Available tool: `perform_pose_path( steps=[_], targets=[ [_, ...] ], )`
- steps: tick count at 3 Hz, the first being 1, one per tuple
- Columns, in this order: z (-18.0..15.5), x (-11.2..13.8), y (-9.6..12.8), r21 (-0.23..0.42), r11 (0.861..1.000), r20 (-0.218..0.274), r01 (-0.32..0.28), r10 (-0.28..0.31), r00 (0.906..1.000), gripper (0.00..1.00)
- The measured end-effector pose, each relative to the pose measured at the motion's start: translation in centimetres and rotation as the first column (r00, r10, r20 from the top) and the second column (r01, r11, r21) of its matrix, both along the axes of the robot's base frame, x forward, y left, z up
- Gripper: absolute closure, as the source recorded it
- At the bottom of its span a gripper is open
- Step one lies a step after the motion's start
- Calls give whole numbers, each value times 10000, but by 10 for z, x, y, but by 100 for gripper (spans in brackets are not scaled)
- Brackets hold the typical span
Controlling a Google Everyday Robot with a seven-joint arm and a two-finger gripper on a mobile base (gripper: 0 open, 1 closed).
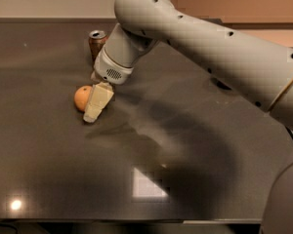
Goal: Pick orange
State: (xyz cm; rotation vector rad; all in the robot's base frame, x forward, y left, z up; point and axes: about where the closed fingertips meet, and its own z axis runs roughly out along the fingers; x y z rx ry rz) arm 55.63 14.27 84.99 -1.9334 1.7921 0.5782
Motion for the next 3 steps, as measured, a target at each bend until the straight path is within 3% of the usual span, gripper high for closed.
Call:
perform_pose_path(
  steps=[2,3],
  targets=[
    [7,-4,4,299,9996,-408,-22,34,9992,63],
    [32,-8,-6,436,9990,-390,-123,140,9991,87]
  ],
)
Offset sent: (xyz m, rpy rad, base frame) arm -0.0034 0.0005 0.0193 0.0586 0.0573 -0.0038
